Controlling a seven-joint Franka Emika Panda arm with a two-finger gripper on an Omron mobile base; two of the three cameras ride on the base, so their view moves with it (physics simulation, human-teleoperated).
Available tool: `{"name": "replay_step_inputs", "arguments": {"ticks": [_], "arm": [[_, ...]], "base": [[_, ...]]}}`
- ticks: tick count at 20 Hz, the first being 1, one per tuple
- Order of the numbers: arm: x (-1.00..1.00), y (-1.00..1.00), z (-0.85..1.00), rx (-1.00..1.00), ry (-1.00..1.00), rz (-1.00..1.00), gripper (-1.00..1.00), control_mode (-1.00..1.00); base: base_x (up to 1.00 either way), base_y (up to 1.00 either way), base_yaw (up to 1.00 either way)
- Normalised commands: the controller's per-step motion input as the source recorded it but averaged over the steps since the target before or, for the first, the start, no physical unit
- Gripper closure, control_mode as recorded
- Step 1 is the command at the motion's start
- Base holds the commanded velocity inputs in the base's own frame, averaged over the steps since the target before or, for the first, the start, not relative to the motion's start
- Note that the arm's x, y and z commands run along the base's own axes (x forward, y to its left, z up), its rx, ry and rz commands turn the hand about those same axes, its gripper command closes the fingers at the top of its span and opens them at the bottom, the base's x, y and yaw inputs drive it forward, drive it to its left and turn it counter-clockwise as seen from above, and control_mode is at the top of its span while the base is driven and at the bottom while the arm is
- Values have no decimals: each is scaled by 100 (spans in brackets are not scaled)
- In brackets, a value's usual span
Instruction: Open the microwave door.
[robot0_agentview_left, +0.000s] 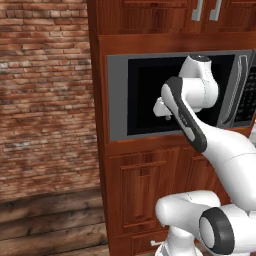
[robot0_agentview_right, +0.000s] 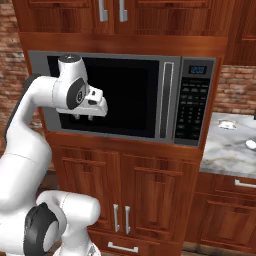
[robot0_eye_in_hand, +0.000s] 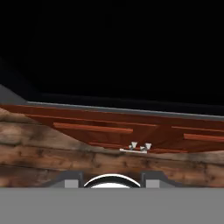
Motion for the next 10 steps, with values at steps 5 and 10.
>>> {"name": "replay_step_inputs", "arguments": {"ticks": [5, 10], "arm": [[-23, -12, 0, 1, -24, 0, -100, -100], [-57, -54, 2, 11, -42, 0, -100, -100]], "base": [[0, 0, 0], [0, 0, 0]]}}
